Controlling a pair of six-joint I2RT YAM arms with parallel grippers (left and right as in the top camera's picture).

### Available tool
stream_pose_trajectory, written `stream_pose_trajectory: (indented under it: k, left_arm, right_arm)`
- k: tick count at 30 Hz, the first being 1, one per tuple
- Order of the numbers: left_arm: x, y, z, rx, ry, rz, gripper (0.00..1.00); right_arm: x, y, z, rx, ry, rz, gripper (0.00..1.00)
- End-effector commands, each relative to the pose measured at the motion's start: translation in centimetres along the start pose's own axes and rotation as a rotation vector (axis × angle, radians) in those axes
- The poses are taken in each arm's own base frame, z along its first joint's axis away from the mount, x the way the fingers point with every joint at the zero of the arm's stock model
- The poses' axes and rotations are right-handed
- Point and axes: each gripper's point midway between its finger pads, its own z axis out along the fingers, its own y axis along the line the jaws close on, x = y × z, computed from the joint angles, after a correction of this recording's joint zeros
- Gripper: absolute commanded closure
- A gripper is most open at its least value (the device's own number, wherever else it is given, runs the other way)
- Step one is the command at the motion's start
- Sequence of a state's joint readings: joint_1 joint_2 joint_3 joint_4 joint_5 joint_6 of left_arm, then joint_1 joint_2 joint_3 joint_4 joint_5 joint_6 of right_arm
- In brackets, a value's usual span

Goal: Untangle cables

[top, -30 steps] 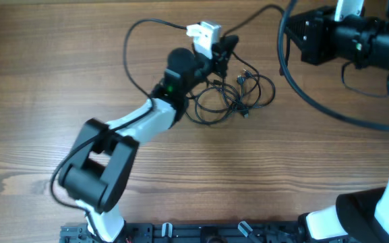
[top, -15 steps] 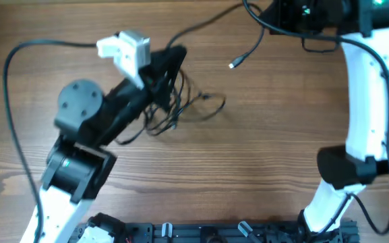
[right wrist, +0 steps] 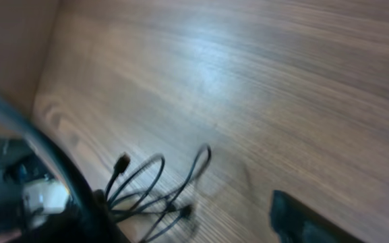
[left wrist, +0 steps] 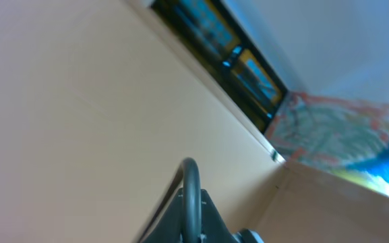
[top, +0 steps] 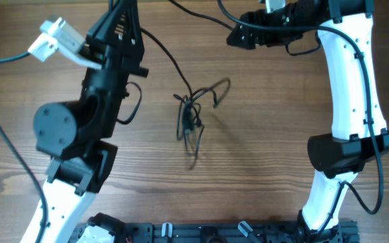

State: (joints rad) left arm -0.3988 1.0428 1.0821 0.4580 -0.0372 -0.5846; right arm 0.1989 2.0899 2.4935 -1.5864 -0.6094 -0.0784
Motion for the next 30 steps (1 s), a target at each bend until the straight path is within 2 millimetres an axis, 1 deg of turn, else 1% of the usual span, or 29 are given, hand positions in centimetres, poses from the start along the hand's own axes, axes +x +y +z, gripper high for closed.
stream_pose_trajectory:
  k: [1,3,6,9,11,13,15,18,20,22,24,27,30]
  left_arm:
    - [-0.2,2.0,0.9,-0.083,-0.046,-0.112,0.96]
    - [0.3,2.4,1.1,-0.093,-0.036,-0.111,0.96]
    - [-0.2,3.0,1.0,-0.127,-0.067,-0.111,0.96]
    - [-0.4,3.2,1.0,-0.142,-0.080,-0.113,0.96]
    - [-0.4,3.2,1.0,-0.143,-0.080,-0.125,0.96]
    - [-0.3,3.3,1.0,-0.145,-0.077,-0.124,0.96]
    - [-0.3,3.3,1.0,-0.146,-0.076,-0.124,0.96]
    - [-0.3,3.3,1.0,-0.146,-0.076,-0.124,0.96]
    - [-0.3,3.3,1.0,-0.146,-0.076,-0.124,0.96]
    - [-0.4,3.2,0.9,-0.144,-0.078,-0.124,0.96]
    - [-0.6,3.1,0.8,-0.141,-0.082,-0.125,0.96]
    - [-1.1,3.0,0.6,-0.143,-0.098,-0.125,0.96]
    - [-1.6,2.6,0.3,-0.138,-0.109,-0.127,0.96]
  right_arm:
    - [0.4,3.3,1.2,-0.129,0.022,-0.193,0.18]
    - [0.8,5.2,1.9,-0.174,0.034,-0.287,0.19]
    - [1.4,7.1,2.8,-0.199,0.053,-0.379,0.19]
    - [1.7,8.1,3.9,-0.216,0.066,-0.421,0.20]
    - [1.6,8.7,4.9,-0.228,0.065,-0.445,0.21]
    - [1.3,9.3,5.3,-0.248,0.050,-0.463,0.22]
    - [0.8,10.9,5.4,-0.307,0.014,-0.500,0.23]
    - [0.6,12.0,6.0,-0.326,-0.003,-0.557,0.23]
    - [1.1,12.8,6.8,-0.352,0.011,-0.602,0.24]
    - [1.7,13.5,8.2,-0.377,0.035,-0.634,0.27]
    - [1.9,14.1,9.1,-0.397,0.042,-0.661,0.29]
    - [1.3,15.0,9.8,-0.458,0.012,-0.676,0.32]
    - [0.3,15.2,10.5,-0.482,-0.021,-0.672,0.35]
